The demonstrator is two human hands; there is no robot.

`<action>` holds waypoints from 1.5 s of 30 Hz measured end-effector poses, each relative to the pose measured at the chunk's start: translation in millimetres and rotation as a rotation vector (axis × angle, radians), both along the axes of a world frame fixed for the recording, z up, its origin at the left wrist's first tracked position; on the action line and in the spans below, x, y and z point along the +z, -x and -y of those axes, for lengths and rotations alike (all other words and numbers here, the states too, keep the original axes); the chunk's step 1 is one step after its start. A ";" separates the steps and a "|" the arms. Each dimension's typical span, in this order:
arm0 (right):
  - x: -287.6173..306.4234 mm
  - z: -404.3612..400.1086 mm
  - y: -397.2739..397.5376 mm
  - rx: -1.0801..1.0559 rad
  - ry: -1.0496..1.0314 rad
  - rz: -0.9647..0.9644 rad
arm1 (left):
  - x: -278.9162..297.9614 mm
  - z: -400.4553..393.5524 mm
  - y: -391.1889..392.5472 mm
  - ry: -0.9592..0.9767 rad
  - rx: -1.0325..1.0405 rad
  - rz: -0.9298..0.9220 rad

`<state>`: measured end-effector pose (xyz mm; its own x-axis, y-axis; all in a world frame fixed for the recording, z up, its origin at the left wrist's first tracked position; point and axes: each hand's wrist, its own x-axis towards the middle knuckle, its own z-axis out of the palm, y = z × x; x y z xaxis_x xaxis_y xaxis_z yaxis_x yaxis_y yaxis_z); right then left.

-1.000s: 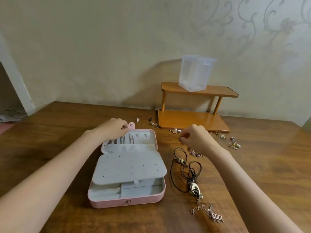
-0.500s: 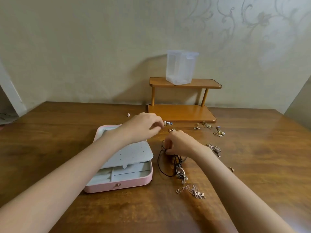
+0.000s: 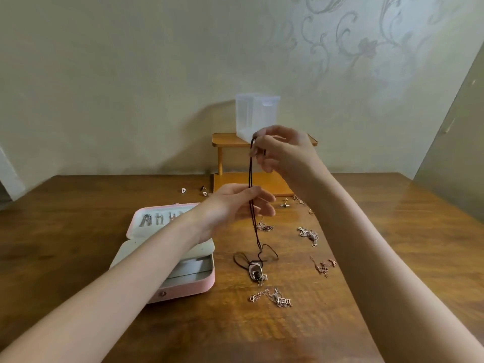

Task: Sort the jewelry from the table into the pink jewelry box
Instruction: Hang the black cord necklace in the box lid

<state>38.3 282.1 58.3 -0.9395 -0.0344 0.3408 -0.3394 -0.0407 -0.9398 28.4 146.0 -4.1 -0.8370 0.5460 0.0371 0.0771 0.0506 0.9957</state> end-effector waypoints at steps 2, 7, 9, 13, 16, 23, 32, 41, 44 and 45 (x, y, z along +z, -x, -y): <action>3.6 -1.0 2.9 -0.102 0.174 -0.040 | -1.1 1.2 -0.8 -0.014 -0.020 0.042; 10.6 -13.5 11.0 -0.454 0.182 -0.262 | 1.8 11.1 -4.9 -0.075 -0.050 0.103; 7.3 -19.2 15.1 -0.624 -0.054 -0.352 | 7.9 12.6 -7.3 -0.178 -0.055 0.147; -14.0 -25.7 24.2 -0.837 -0.623 -0.400 | 26.8 14.8 -7.3 -0.335 -0.064 0.122; -26.9 -31.5 26.6 -0.888 -0.836 -0.320 | 32.7 19.5 -5.8 -0.318 -0.060 0.102; -46.1 -38.1 23.7 -0.359 -1.047 0.081 | 16.9 17.4 -6.6 -0.415 0.006 0.276; -50.8 -33.2 10.8 -0.067 -0.935 0.158 | 28.8 6.9 -1.6 -0.366 0.101 0.224; -26.1 -23.5 -1.8 0.030 -0.752 0.023 | 55.4 -0.7 3.9 -0.487 0.111 0.198; -32.7 -19.7 -5.8 0.254 -0.876 0.141 | 59.4 1.1 4.2 -0.517 0.122 0.197; -37.4 -16.5 -5.3 0.301 -0.905 0.170 | 60.0 1.6 3.7 -0.521 0.126 0.196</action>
<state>43.6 298.5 20.9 -0.8830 -0.4638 -0.0725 -0.2894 0.6595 -0.6938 24.8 144.3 55.9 -0.9127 0.3930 0.1123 -0.0863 -0.4537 0.8870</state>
